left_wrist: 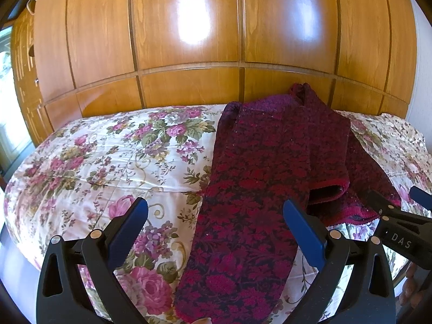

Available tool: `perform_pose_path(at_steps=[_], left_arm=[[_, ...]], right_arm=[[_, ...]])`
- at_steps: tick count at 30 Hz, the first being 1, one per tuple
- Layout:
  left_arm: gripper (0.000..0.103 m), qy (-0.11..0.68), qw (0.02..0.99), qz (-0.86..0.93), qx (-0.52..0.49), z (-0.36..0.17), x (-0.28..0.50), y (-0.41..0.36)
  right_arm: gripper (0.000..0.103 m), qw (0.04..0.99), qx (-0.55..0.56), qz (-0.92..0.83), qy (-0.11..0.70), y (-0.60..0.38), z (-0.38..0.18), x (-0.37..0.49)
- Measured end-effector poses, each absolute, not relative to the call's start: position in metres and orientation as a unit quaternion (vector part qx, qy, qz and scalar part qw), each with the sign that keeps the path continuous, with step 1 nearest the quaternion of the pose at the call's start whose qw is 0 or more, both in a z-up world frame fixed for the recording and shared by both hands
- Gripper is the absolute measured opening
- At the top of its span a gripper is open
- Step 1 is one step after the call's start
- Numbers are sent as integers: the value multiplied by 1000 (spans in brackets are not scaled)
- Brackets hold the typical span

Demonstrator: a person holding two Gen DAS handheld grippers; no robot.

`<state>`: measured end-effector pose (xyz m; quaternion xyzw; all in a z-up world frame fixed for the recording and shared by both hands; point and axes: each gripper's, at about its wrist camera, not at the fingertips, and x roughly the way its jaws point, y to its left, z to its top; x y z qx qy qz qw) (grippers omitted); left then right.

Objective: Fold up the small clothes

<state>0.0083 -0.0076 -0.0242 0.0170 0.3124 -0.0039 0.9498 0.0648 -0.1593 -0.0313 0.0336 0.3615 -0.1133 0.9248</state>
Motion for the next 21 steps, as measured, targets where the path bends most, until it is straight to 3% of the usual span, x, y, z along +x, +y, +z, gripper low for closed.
perform_pose_path(at_steps=[21], left_arm=[[99,355,932,-47,62,-48,13,-23]], right_arm=[[101,917,62,-119,375,-183,-38,68]])
